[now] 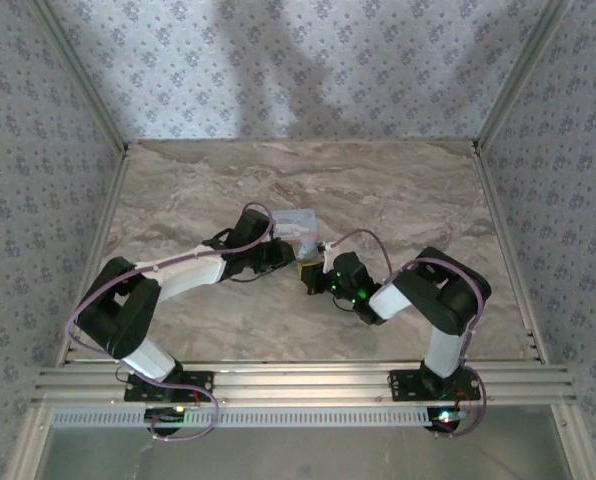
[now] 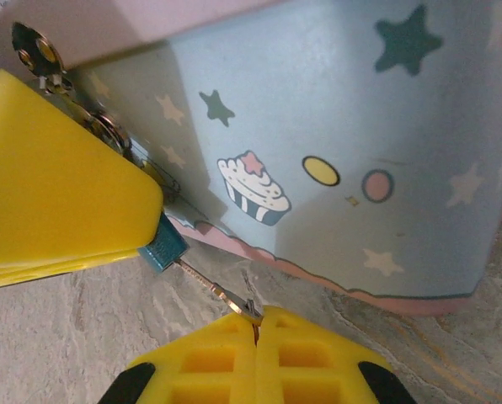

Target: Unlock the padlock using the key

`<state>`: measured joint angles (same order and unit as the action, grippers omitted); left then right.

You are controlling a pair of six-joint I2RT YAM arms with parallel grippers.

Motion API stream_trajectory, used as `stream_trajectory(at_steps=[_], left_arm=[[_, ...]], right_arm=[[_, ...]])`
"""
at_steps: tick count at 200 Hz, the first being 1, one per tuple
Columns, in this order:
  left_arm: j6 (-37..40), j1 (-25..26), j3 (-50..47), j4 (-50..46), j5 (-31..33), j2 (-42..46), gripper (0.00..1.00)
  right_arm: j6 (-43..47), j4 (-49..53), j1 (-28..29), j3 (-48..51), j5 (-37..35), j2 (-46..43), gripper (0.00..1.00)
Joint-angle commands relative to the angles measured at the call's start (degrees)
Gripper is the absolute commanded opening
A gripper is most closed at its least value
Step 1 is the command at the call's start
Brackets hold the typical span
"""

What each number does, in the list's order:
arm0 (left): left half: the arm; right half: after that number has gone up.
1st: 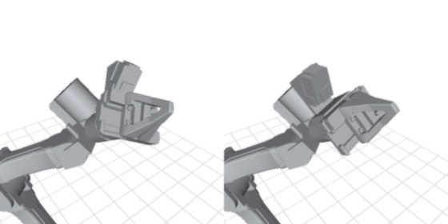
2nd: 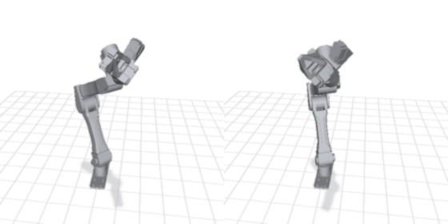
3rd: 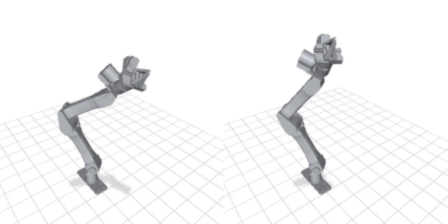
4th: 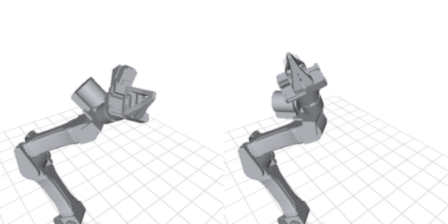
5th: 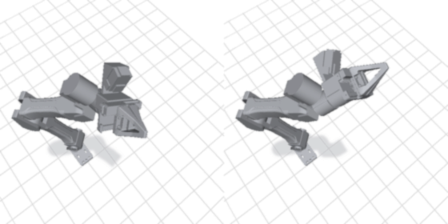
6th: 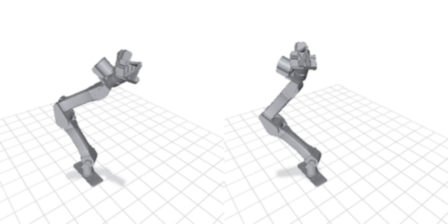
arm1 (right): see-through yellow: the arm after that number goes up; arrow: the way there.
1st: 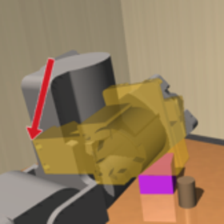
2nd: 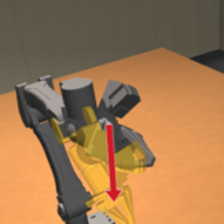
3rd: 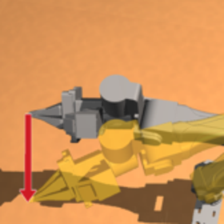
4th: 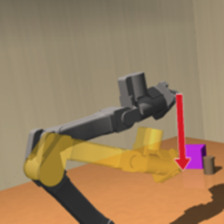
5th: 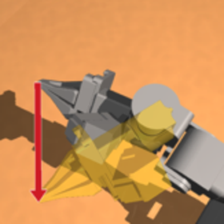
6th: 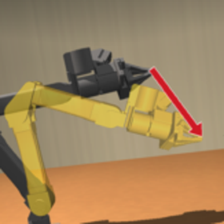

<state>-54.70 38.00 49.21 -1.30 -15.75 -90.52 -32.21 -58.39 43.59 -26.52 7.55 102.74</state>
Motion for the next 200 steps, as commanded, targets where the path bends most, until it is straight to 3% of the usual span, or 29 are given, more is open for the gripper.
stream_trajectory(at_steps=[1, 200], left_arm=[[0.5, 0.7, -0.1, 0.7, -1.5, -1.3, 0.11], [0.3, 1.8, 0.6, 1.3, -2.8, -3.1, 0.11]], right_arm=[[-0.4, -6.4, 0.0, -1.8, 2.1, -0.7, 0.00], [0.6, -5.5, -0.4, -4.3, 3.7, 0.3, 0.00]])
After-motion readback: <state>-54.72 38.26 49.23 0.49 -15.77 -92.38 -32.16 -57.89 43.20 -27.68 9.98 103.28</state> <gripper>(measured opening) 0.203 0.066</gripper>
